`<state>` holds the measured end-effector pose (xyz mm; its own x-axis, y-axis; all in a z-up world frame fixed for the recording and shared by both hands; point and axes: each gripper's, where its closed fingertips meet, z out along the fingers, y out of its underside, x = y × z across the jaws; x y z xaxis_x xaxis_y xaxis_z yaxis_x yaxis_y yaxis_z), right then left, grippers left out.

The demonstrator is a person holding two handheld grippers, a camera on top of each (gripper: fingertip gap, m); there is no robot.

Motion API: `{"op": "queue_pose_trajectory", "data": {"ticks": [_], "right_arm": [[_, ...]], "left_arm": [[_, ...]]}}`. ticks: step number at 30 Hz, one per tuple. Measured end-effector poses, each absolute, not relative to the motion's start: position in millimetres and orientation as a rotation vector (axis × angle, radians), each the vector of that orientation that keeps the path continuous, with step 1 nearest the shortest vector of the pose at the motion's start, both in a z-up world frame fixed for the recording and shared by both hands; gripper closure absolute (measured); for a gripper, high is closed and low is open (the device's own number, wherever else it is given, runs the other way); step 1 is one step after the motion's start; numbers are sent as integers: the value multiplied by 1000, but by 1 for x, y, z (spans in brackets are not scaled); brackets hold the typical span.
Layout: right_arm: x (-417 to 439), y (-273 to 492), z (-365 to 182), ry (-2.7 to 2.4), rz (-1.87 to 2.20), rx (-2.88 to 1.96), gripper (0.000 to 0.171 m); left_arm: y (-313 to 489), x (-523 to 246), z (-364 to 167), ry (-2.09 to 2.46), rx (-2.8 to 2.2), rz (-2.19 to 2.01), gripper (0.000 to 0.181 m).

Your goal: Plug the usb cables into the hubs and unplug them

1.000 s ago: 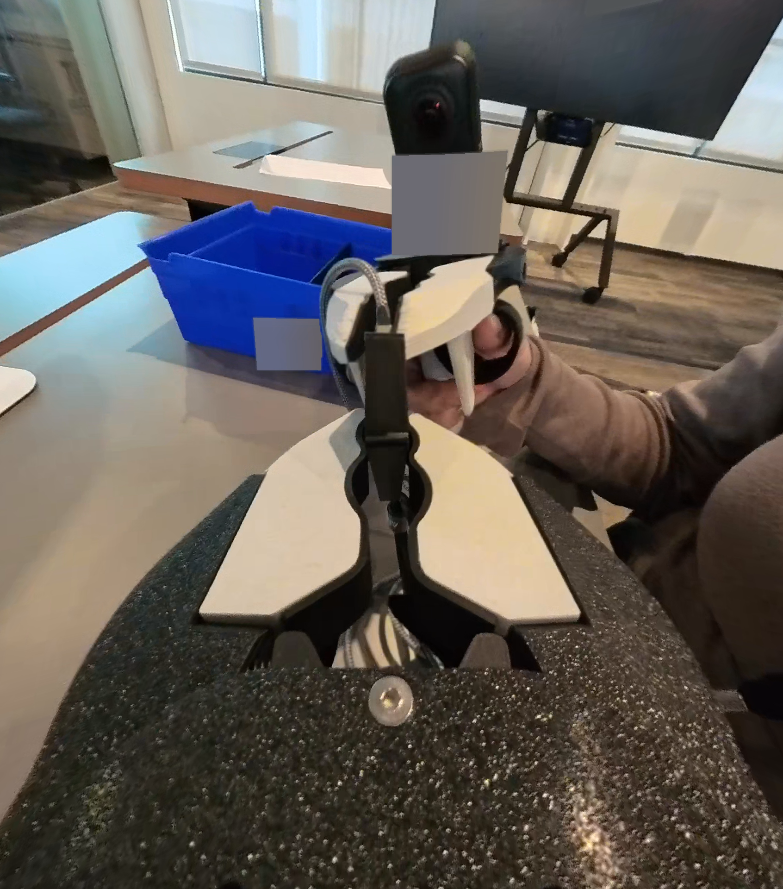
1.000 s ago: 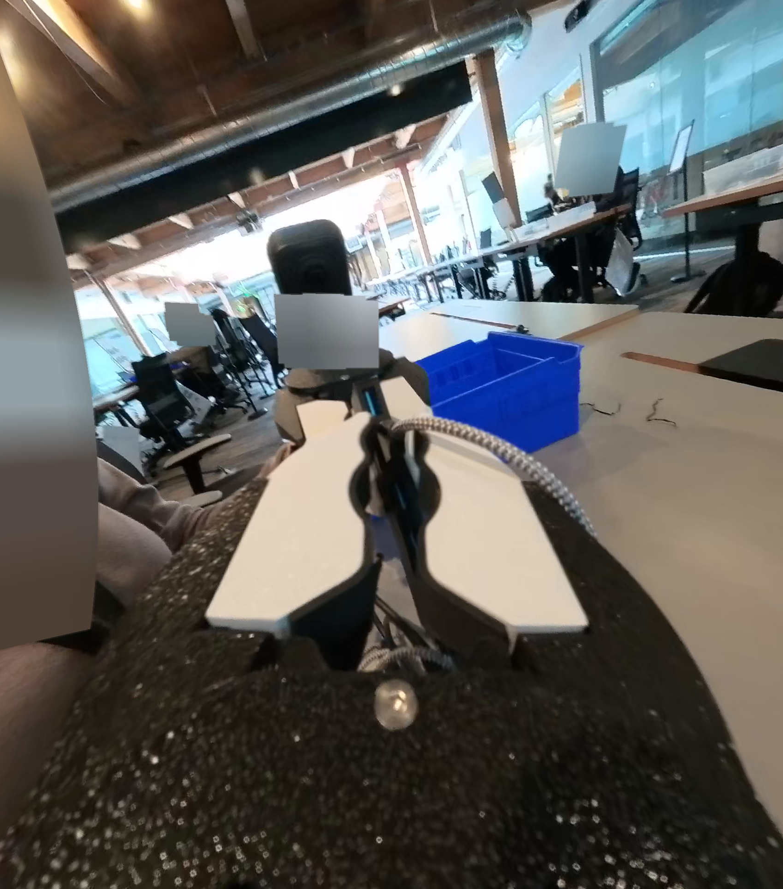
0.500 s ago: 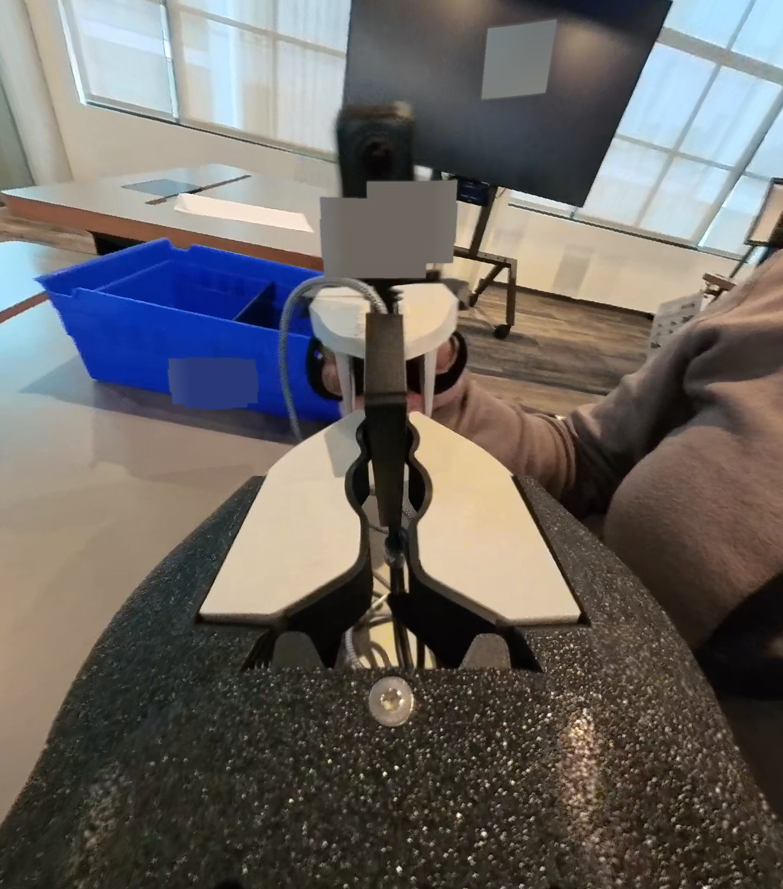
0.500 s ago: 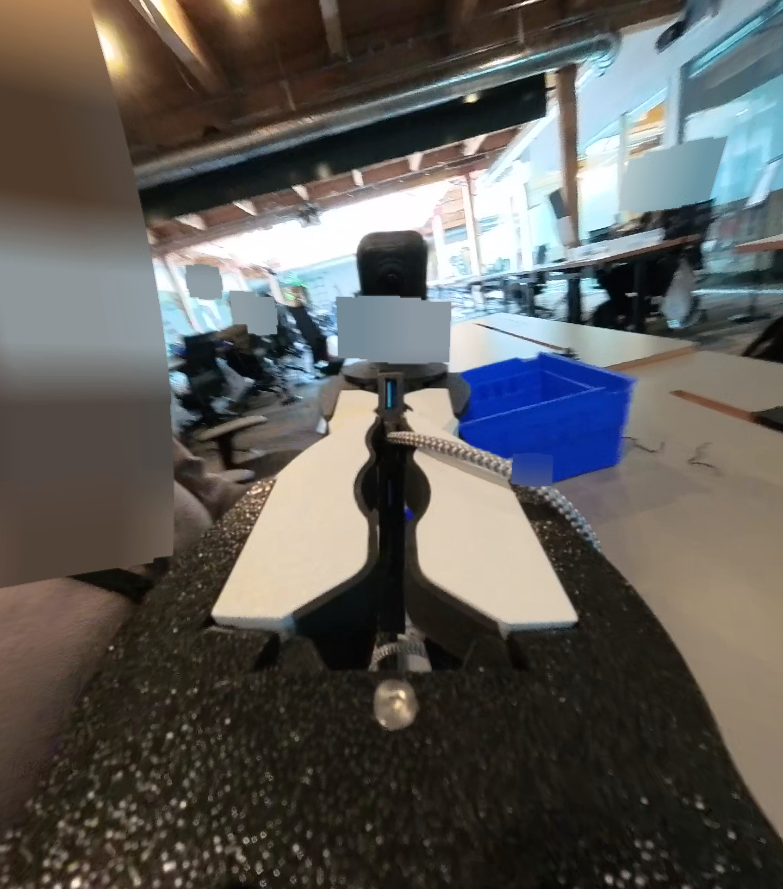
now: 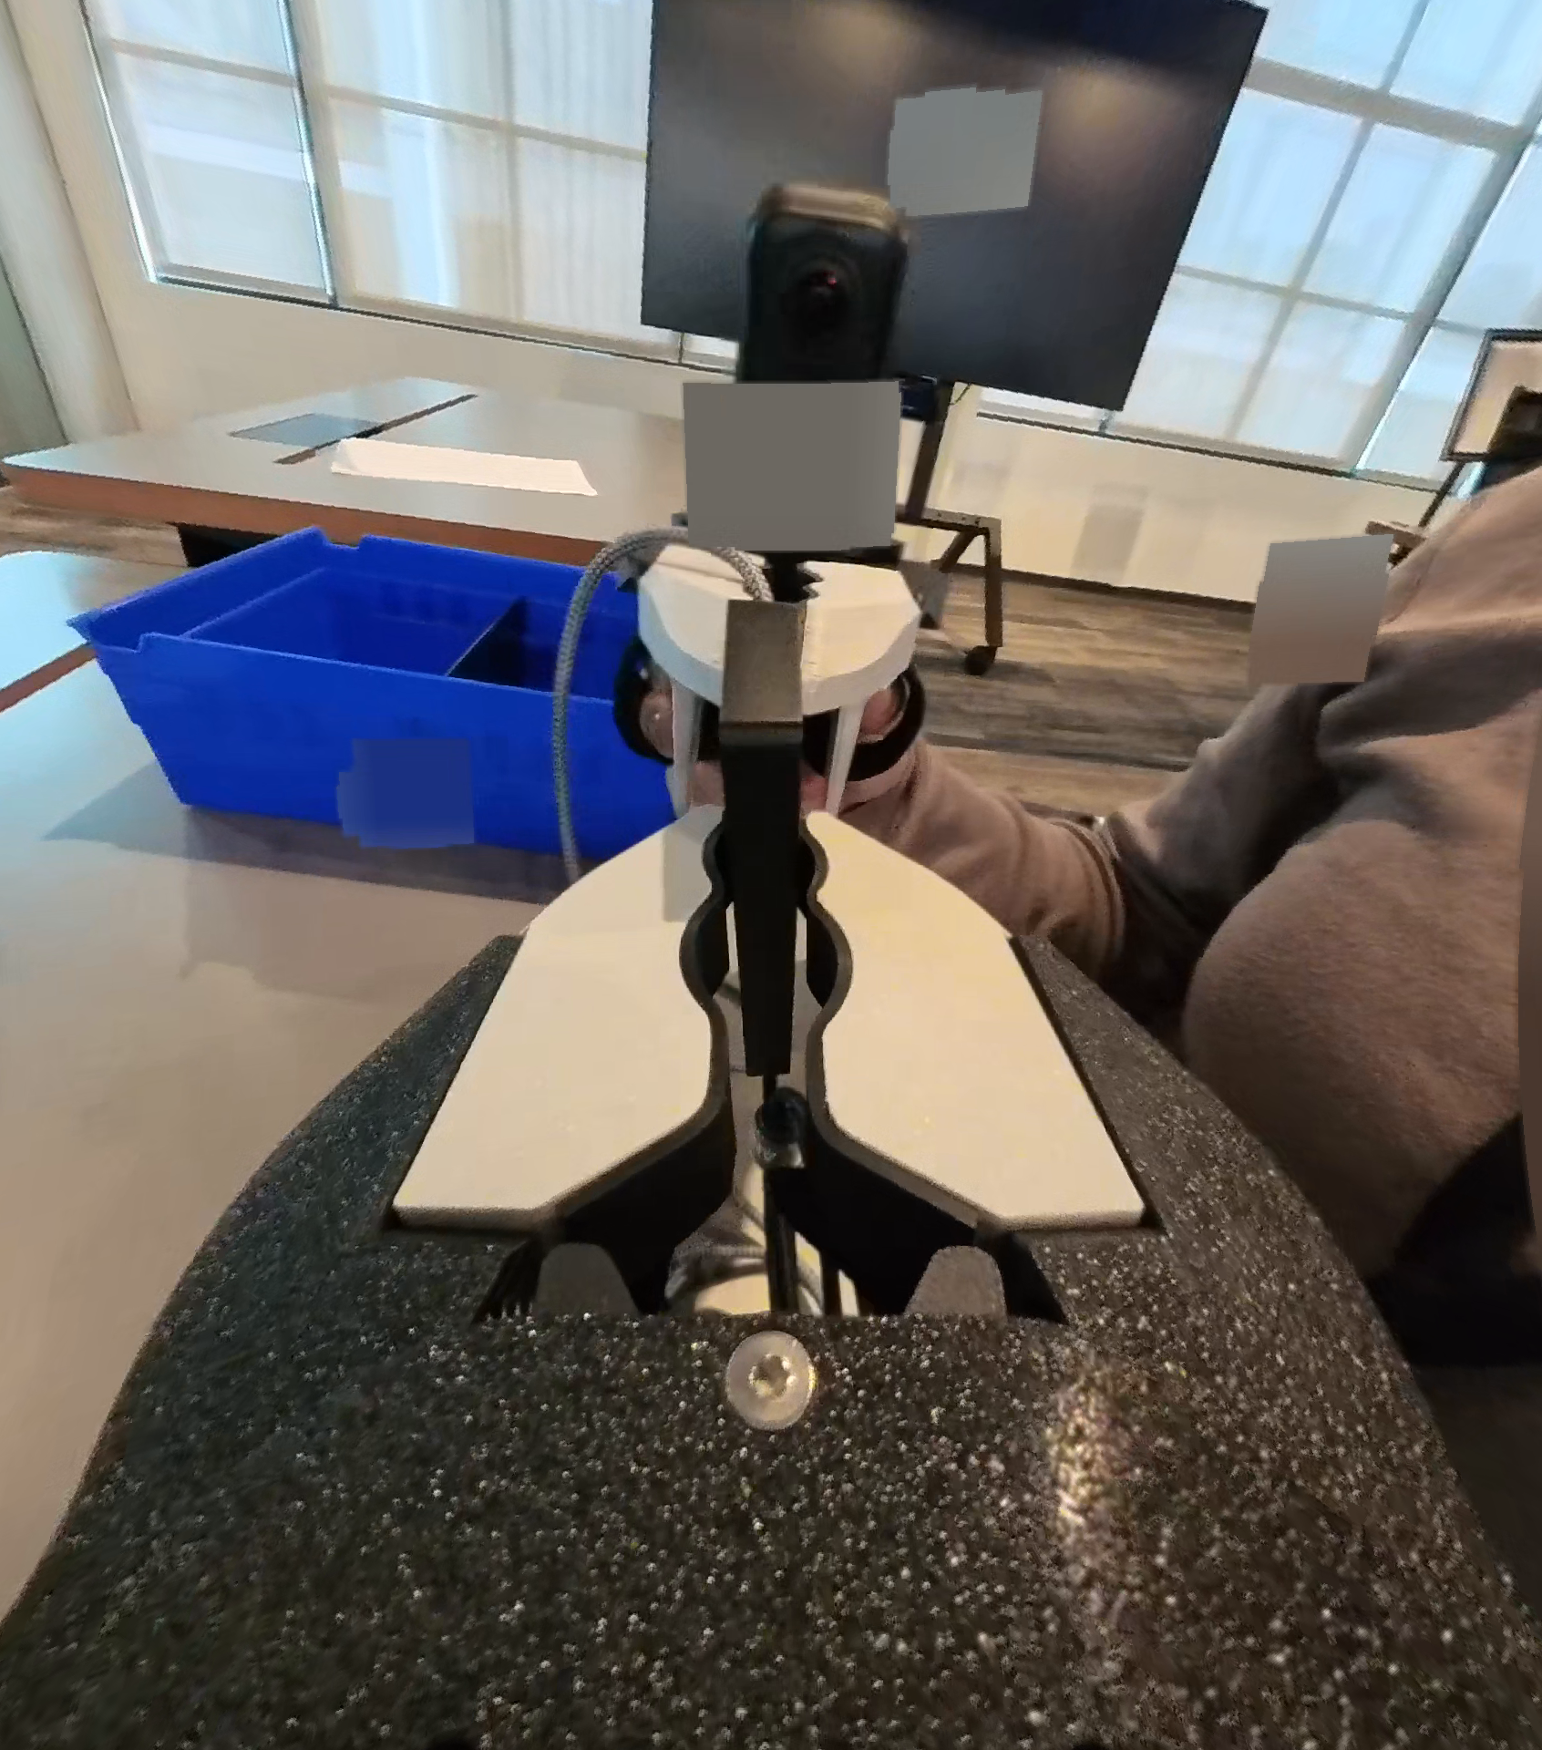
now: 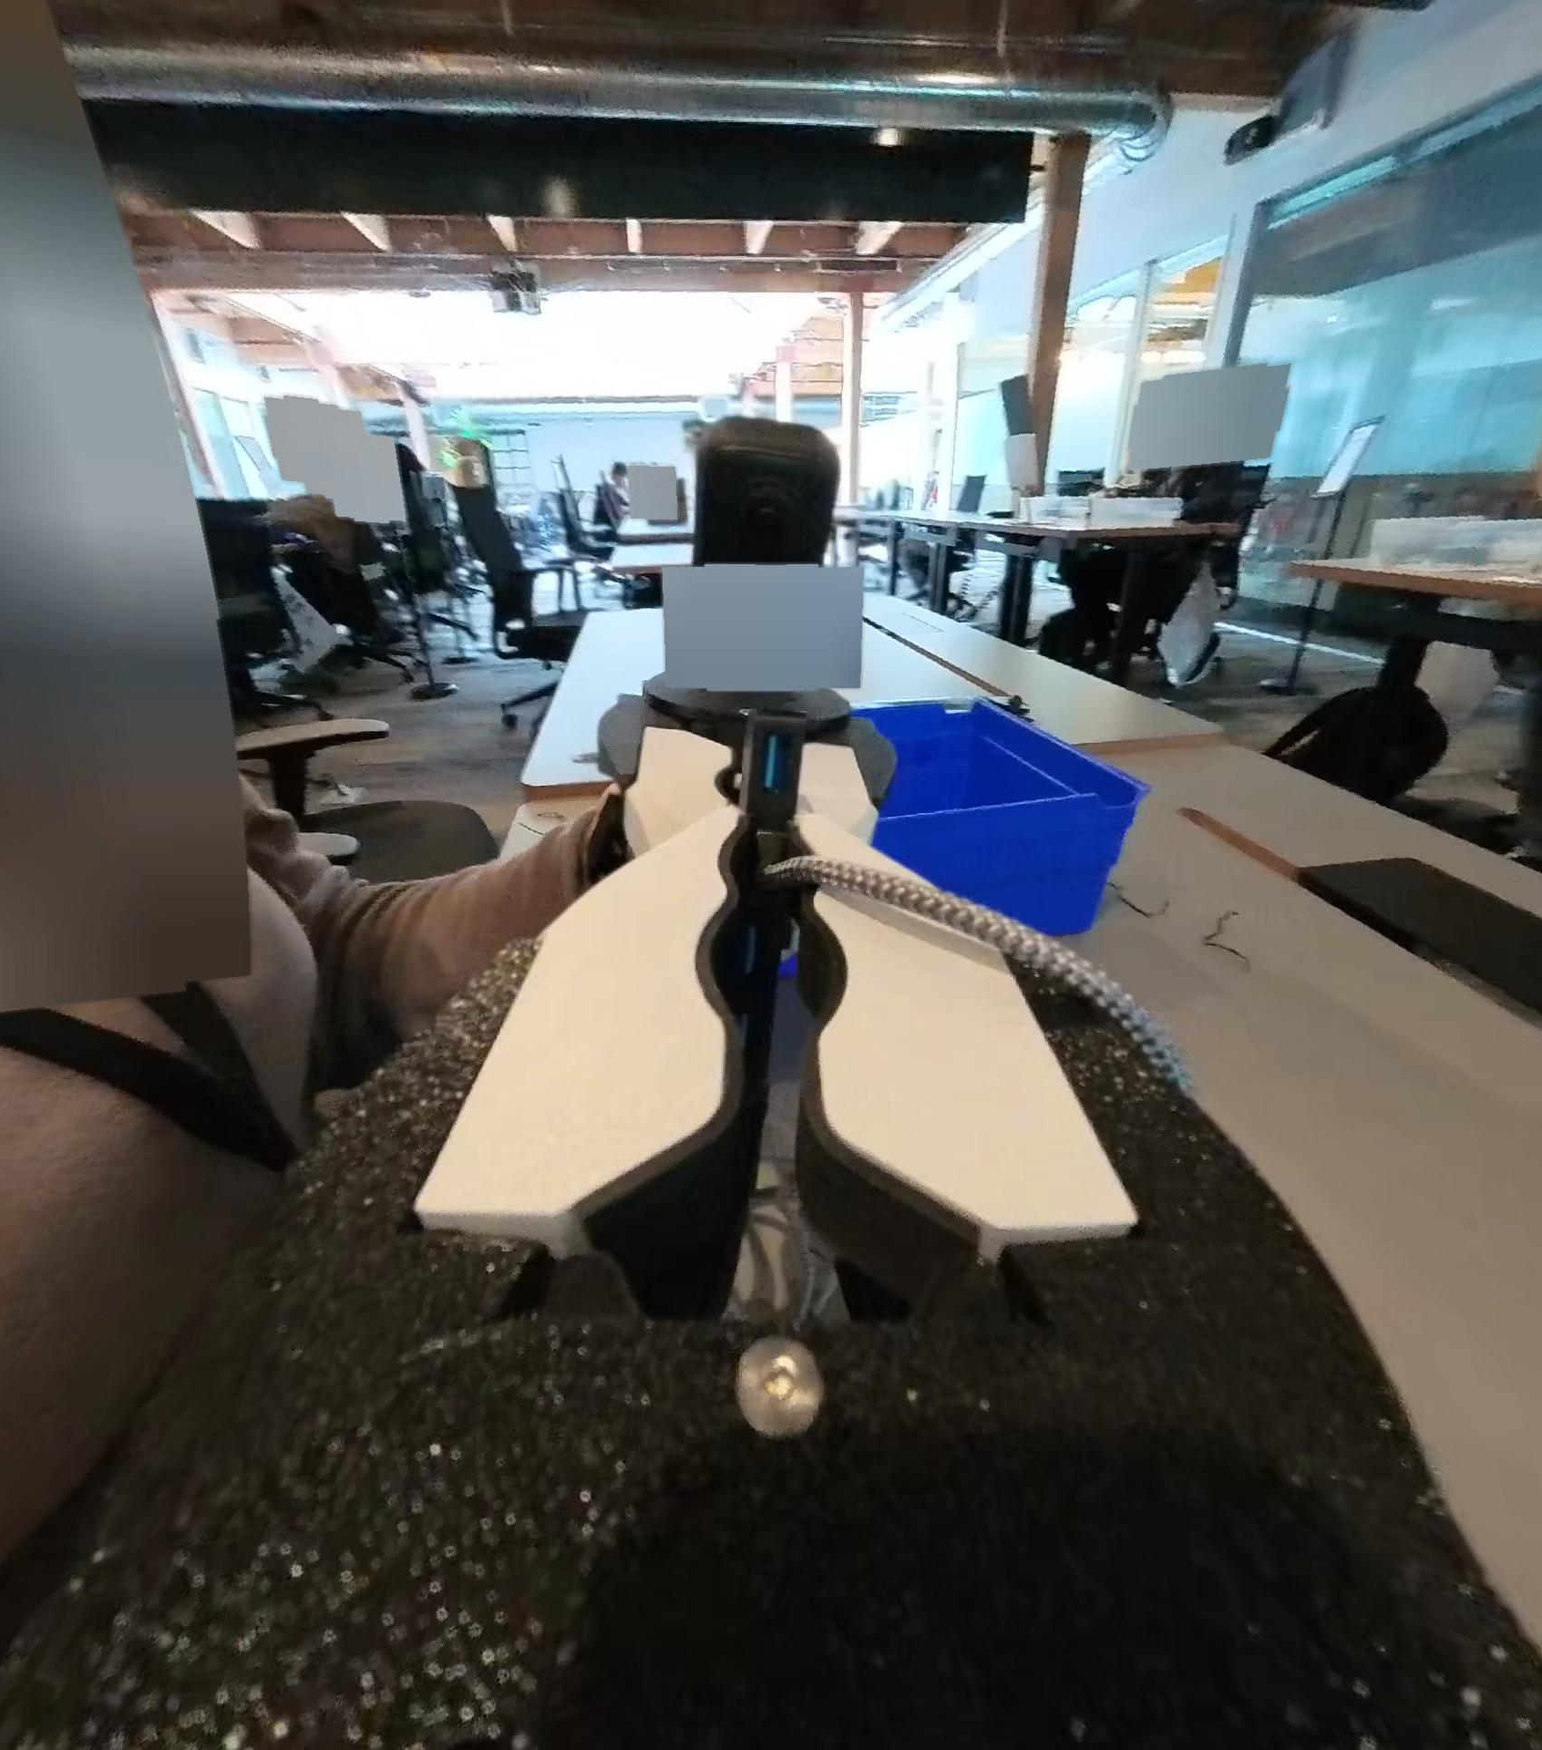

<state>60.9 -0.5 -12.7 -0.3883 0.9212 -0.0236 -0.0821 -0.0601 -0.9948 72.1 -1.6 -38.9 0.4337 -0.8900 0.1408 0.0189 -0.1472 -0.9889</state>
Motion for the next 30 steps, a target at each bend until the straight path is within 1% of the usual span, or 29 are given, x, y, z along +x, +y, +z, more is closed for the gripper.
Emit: {"op": "queue_pose_trajectory", "data": {"ticks": [3, 6, 10, 12, 16, 19, 21, 22, 23, 24, 27, 30], "right_arm": [[68, -6, -10, -1412, 1709, -925, 166], [69, -5, -8, -1389, 1755, -918, 166], [64, 1, -5, -1352, 1541, -910, 166], [66, -2, -3, -1354, 1576, -901, 166], [71, -5, -2, -1350, 1784, -894, 166], [70, 2, 0, -1324, 1632, -897, 166], [91, 26, 15, -1183, 1513, -884, 165], [104, 35, 22, -1130, 1521, -870, 166], [111, 39, 26, -1107, 1542, -872, 166], [111, 42, 26, -1096, 1551, -890, 162], [97, 35, 36, -1139, 1660, -948, 165], [91, 27, 71, -1273, 1693, -987, 166]], "left_arm": [[-8, 79, -36, 836, -1473, -998, 170], [-5, 78, -34, 814, -1462, -977, 170], [0, 72, -28, 762, -1426, -955, 170], [-2, 75, -28, 777, -1421, -951, 170], [-6, 78, -26, 791, -1400, -1001, 170], [1, 70, -24, 737, -1398, -928, 170], [-2, 40, 0, 600, -1284, -957, 170], [-2, 29, 5, 566, -1266, -952, 170], [0, 25, 4, 560, -1284, -937, 170], [2, 28, 0, 569, -1307, -929, 170], [5, 40, -6, 586, -1337, -929, 170], [4, 37, -4, 587, -1324, -883, 170]]}}
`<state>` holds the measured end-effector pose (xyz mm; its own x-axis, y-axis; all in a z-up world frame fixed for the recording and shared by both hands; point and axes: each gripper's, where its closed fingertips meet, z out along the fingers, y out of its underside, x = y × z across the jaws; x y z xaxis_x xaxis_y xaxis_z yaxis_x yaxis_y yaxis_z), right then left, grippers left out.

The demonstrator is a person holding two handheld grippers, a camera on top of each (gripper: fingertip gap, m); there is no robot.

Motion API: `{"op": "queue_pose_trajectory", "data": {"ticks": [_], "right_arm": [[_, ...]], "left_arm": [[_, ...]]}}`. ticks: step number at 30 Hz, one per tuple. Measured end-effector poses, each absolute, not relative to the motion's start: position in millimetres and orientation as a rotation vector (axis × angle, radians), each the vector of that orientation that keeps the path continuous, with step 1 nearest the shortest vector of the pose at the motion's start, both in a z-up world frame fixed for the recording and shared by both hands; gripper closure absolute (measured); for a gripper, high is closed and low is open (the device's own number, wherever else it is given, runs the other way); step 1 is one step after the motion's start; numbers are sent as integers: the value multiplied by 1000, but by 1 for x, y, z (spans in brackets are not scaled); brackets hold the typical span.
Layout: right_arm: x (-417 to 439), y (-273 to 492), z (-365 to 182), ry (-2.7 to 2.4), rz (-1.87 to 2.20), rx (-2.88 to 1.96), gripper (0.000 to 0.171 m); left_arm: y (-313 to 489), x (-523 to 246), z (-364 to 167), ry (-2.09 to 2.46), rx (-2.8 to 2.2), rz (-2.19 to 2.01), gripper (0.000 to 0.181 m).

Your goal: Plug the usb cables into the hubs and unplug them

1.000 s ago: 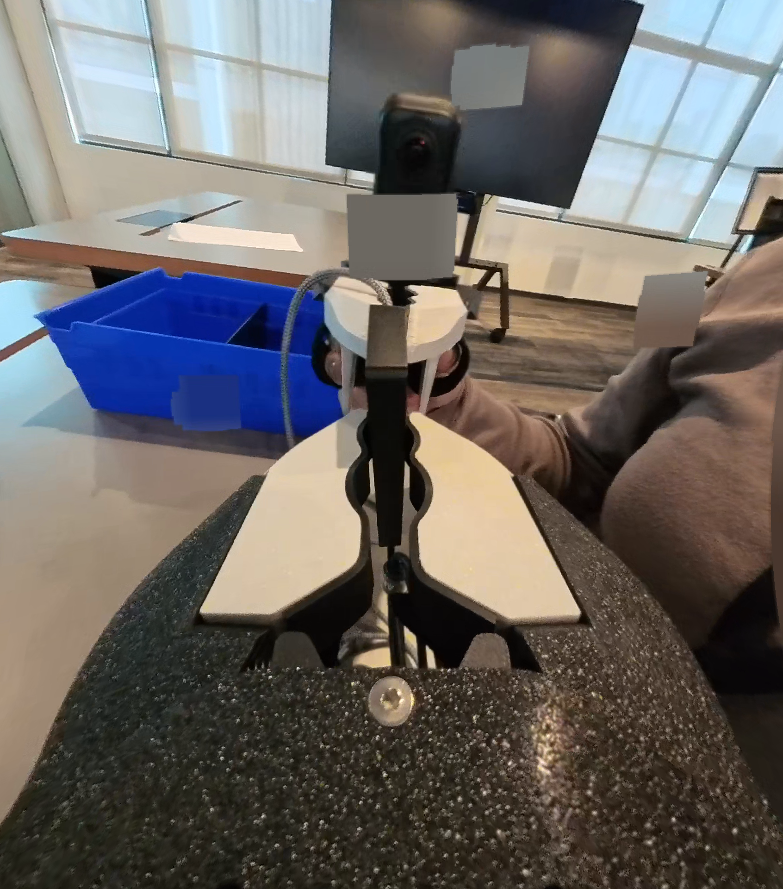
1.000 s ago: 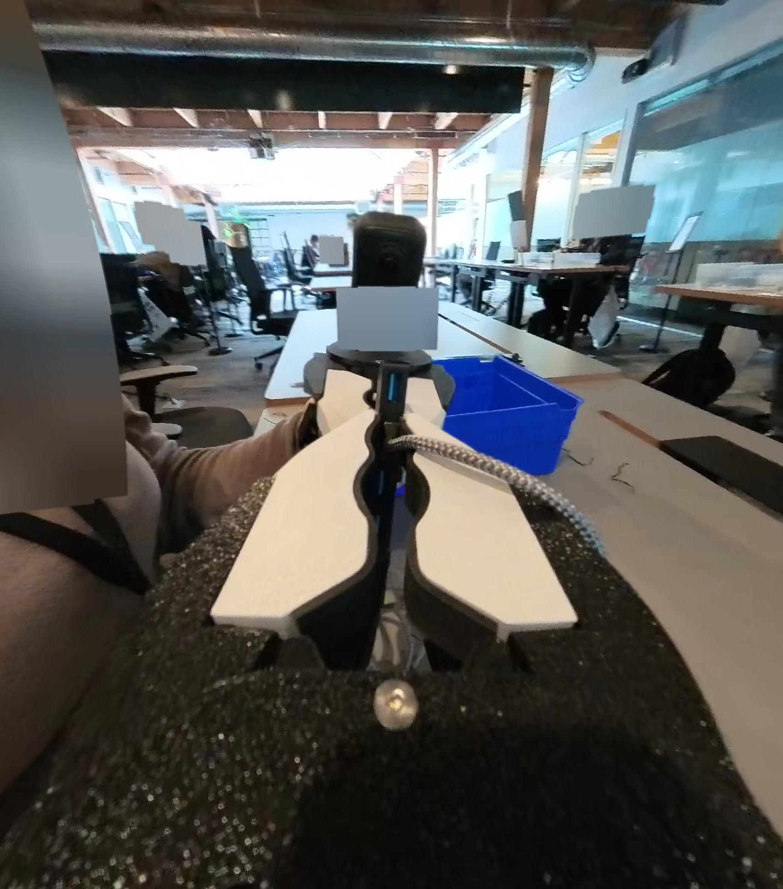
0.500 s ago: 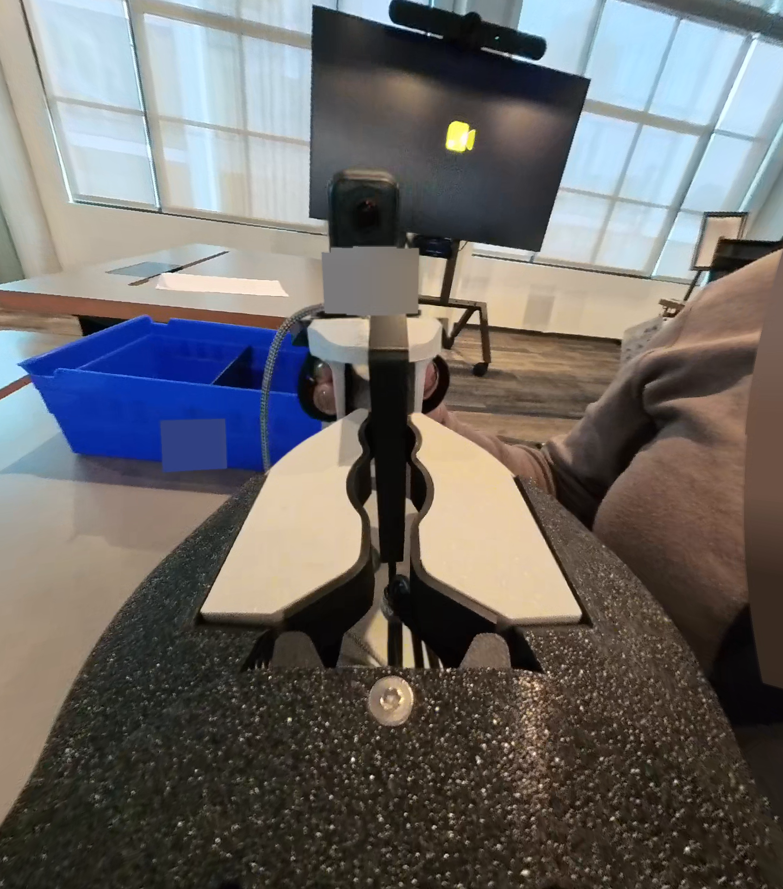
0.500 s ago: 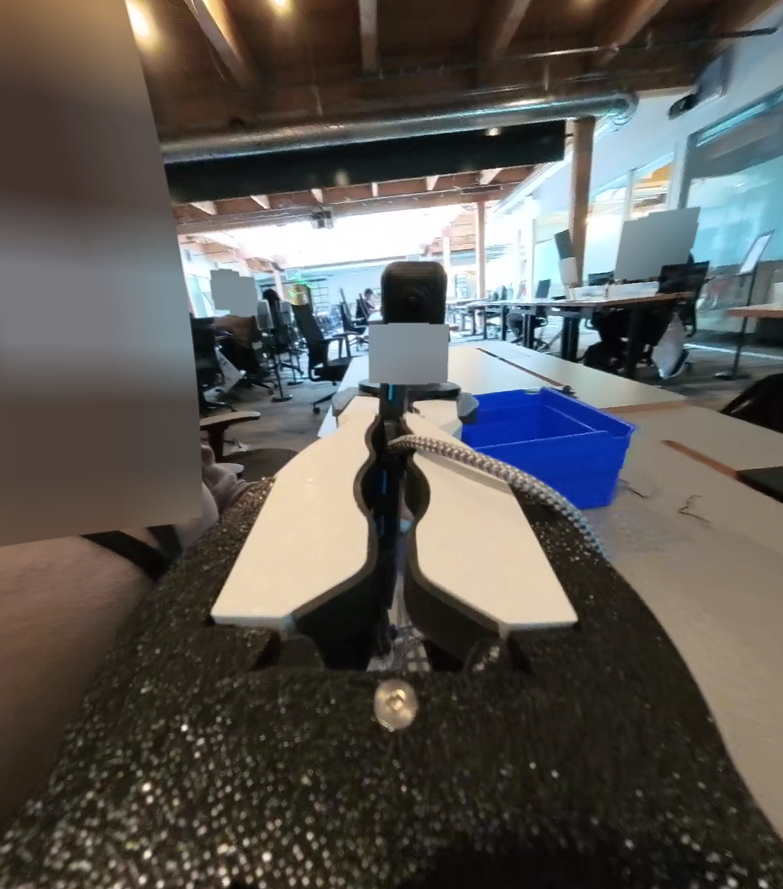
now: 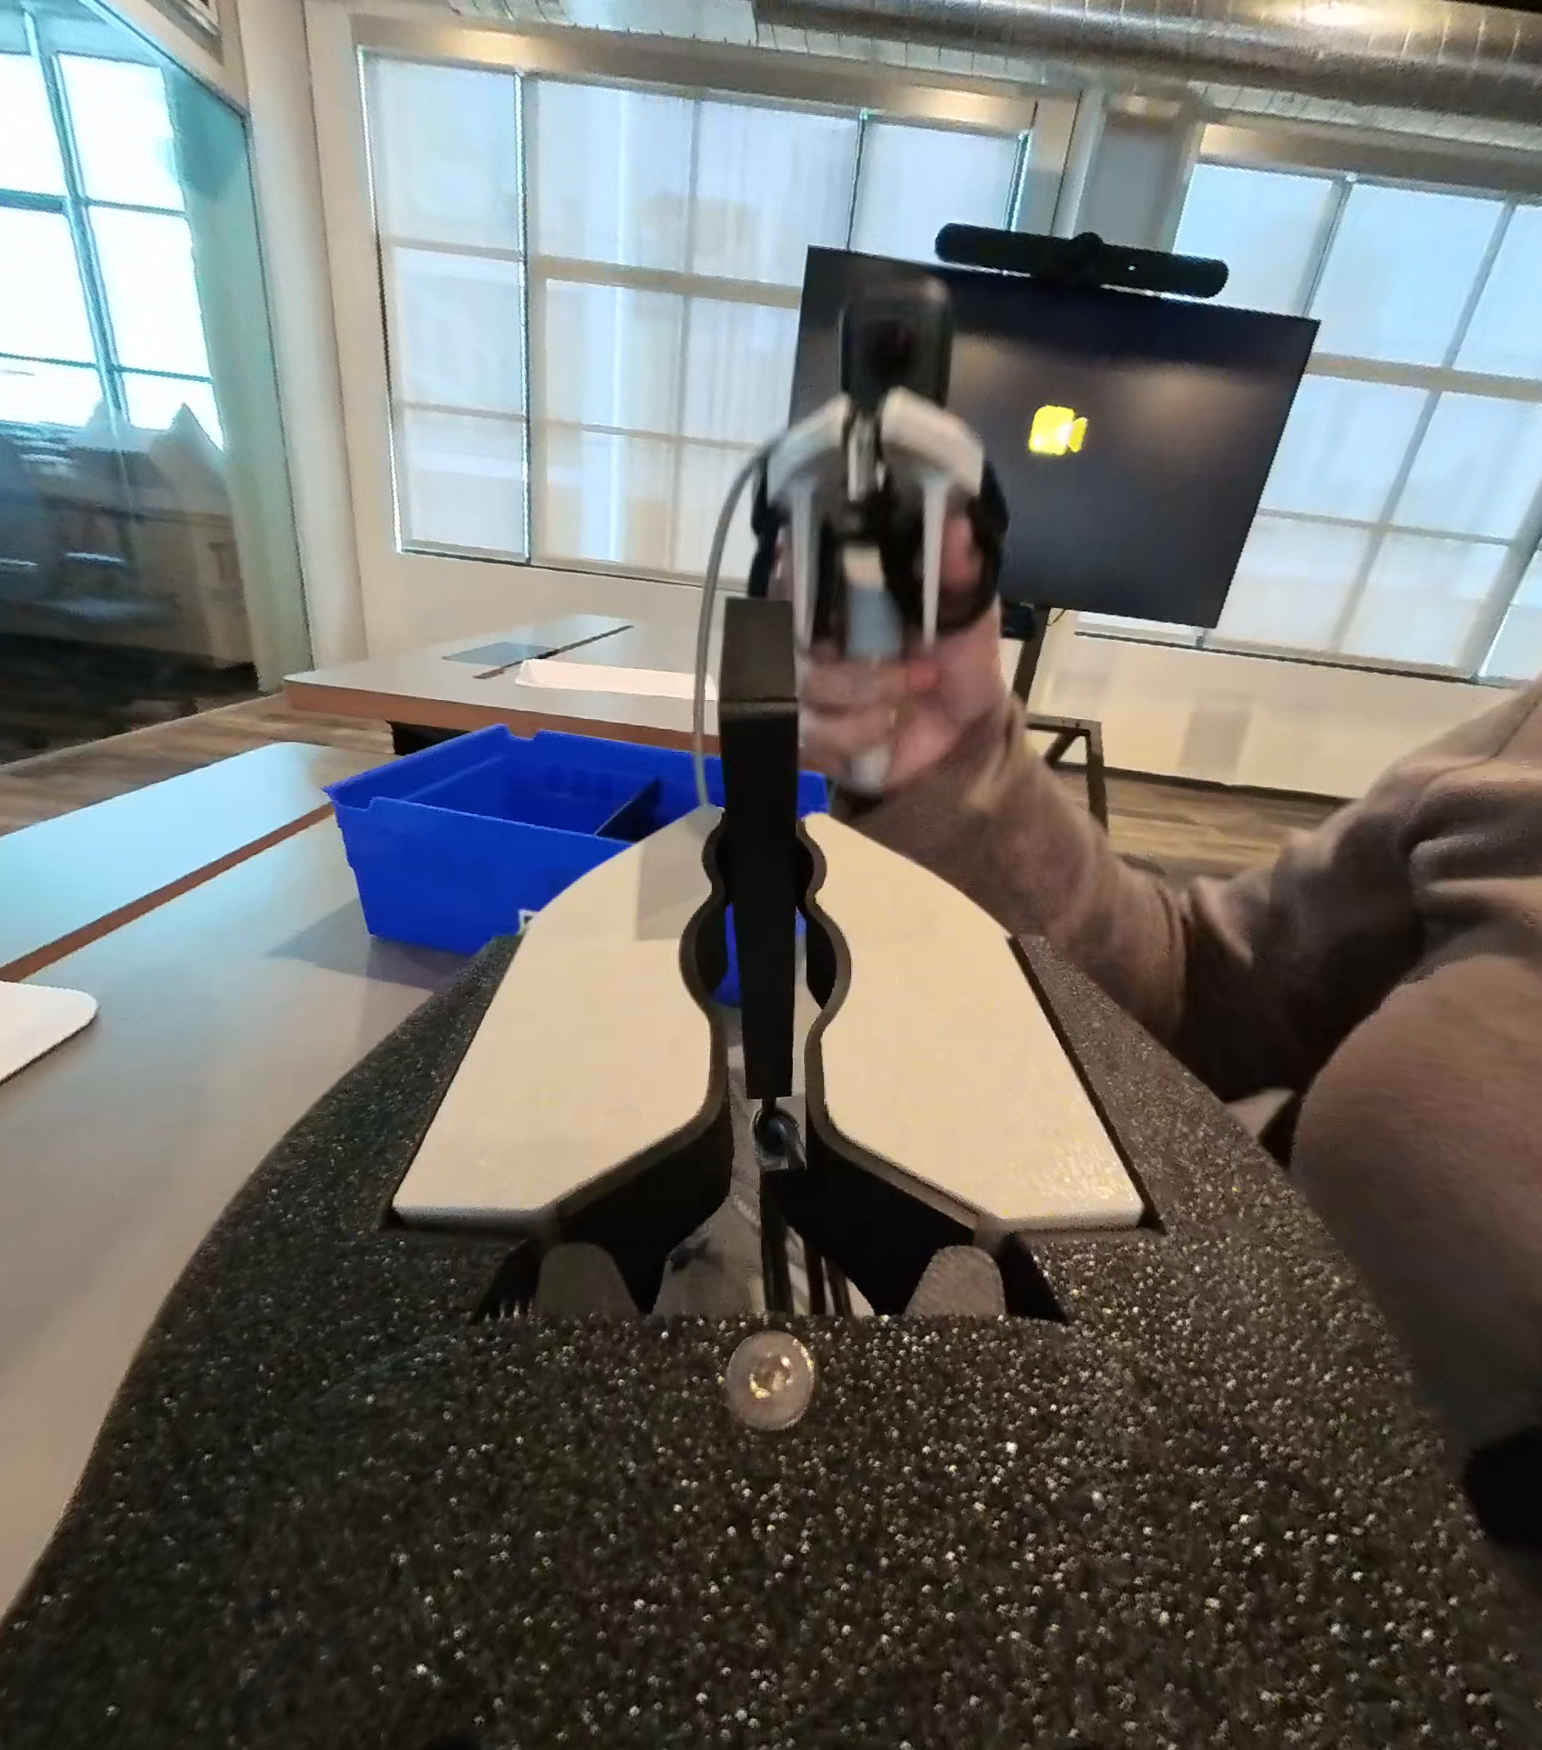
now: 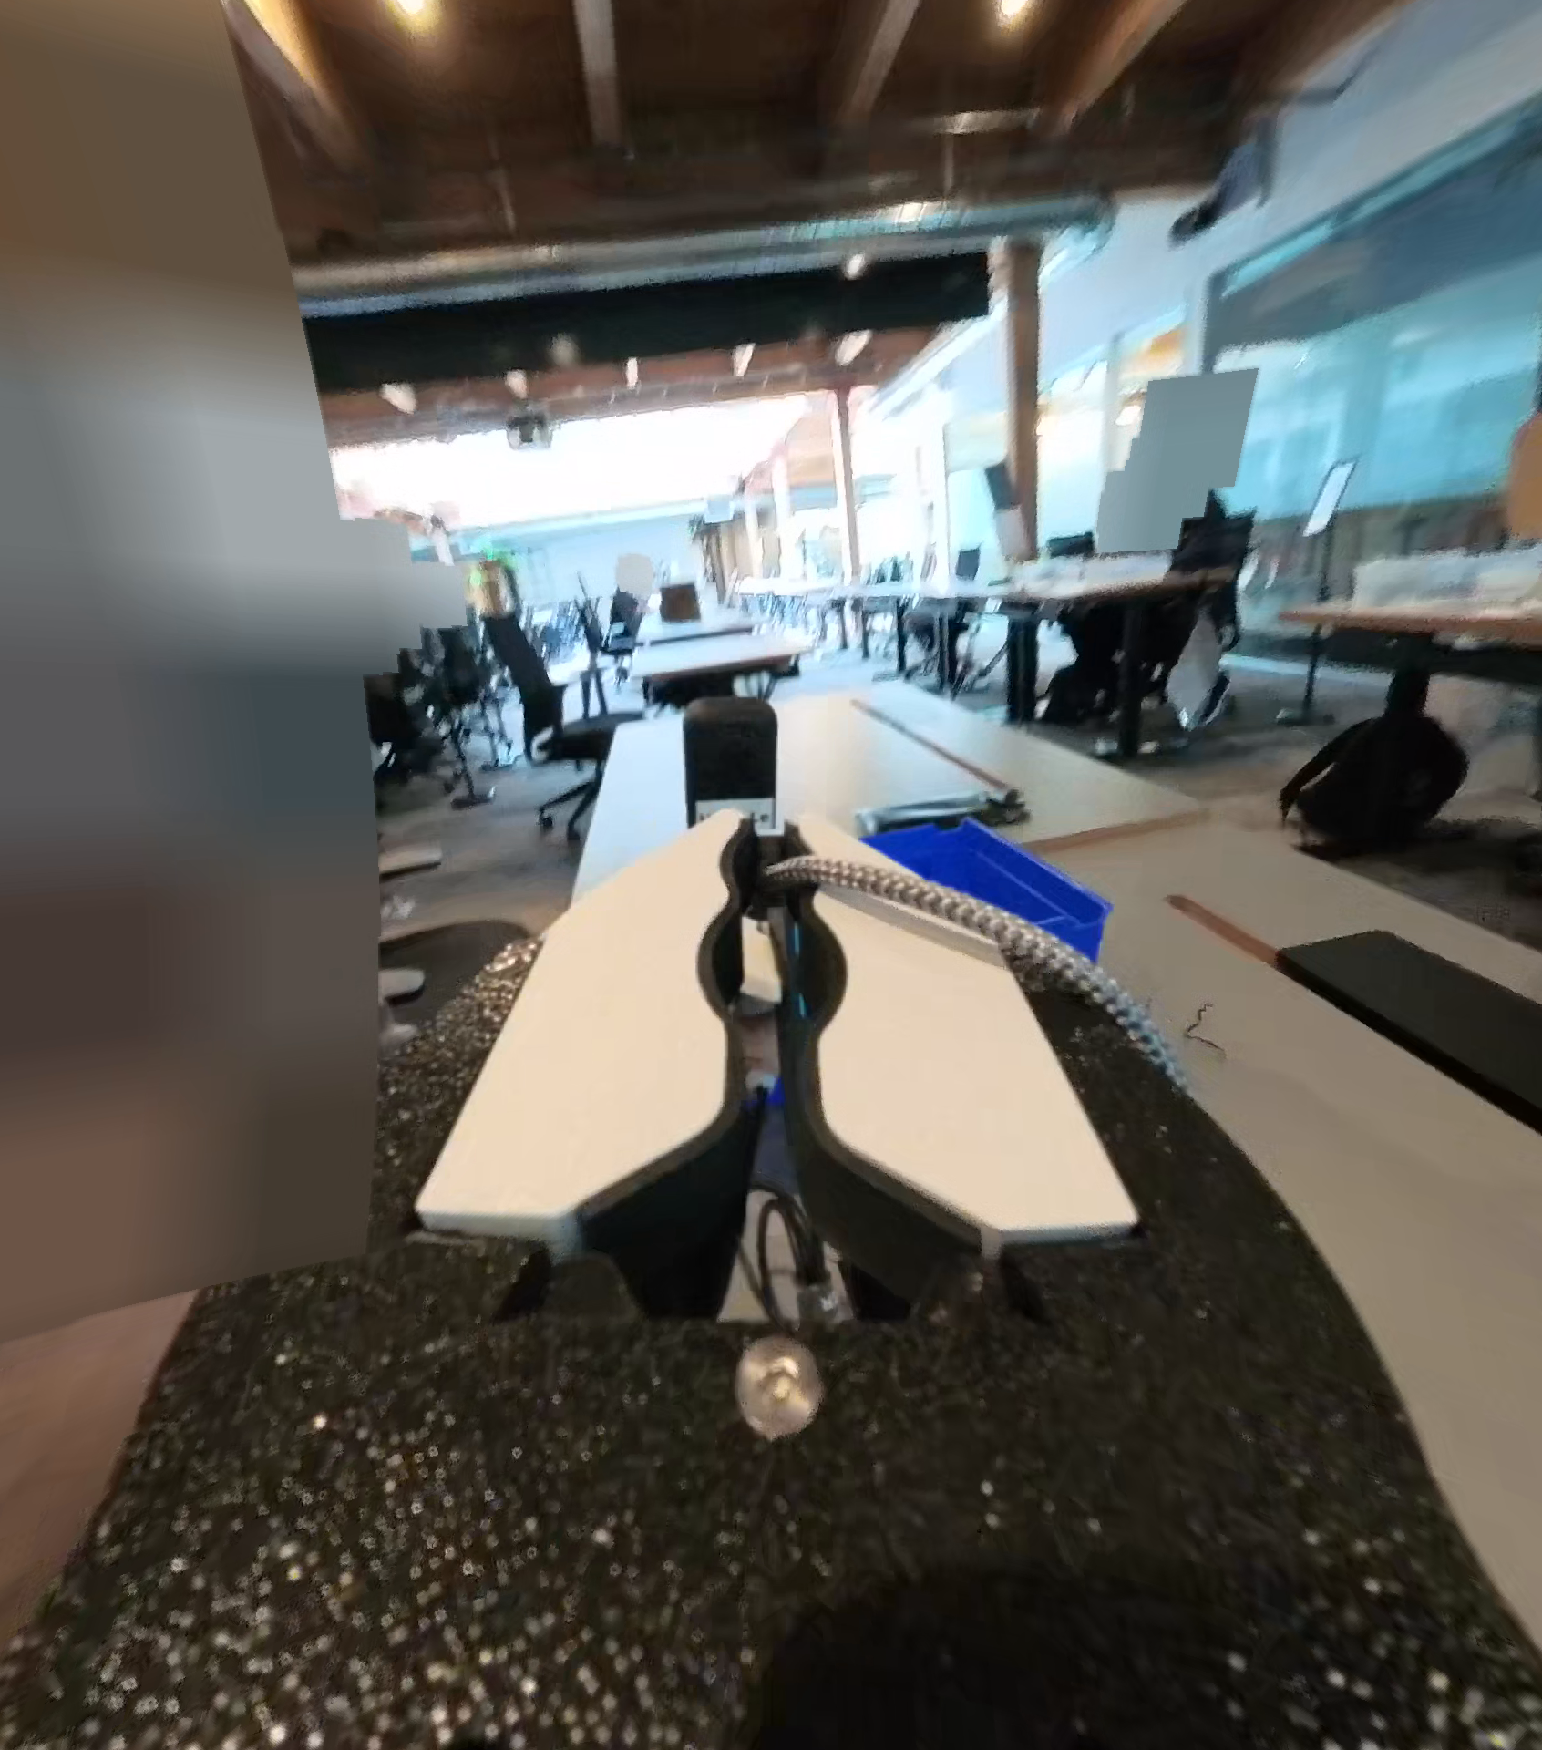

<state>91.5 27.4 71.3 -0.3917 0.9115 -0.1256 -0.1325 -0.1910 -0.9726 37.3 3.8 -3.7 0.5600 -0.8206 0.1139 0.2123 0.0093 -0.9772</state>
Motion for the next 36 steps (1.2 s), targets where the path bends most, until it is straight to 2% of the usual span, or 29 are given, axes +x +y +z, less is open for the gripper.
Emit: {"op": "queue_pose_trajectory", "data": {"ticks": [6, 13, 21, 30, 36], "right_arm": [[109, 58, 157, -1505, 1341, -1109, 166], [154, 93, 275, -1393, 1028, -1103, 166], [201, 123, 375, -1203, 800, -1068, 166], [242, 161, 398, -1049, 761, -1143, 166], [224, 161, 353, -1096, 883, -1205, 166]], "left_arm": [[3, 33, -1, 555, -1308, -870, 170], [7, 26, 2, 510, -1284, -842, 170], [23, -9, 1, 316, -1287, -744, 170], [41, -55, -13, 52, -1349, -617, 170], [37, -67, -9, 11, -1308, -610, 170]]}}
